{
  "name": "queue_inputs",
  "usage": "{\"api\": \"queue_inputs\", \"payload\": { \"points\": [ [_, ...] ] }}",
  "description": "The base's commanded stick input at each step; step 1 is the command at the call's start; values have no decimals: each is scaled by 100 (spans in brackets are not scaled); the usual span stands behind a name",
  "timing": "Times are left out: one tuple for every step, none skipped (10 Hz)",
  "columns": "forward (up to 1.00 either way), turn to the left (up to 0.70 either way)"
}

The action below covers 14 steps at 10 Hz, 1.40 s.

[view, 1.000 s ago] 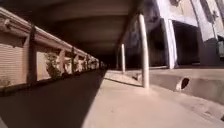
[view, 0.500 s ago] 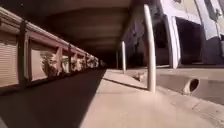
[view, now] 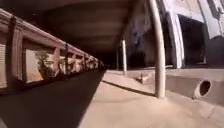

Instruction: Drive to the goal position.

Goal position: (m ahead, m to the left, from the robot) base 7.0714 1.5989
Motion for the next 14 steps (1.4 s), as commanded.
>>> {"api": "queue_inputs", "payload": {
  "points": [
    [85,0],
    [85,0],
    [85,0],
    [85,0],
    [85,0],
    [85,0],
    [85,0],
    [85,0],
    [85,0],
    [85,0],
    [85,0],
    [85,0],
    [85,0],
    [85,0]
  ]
}}
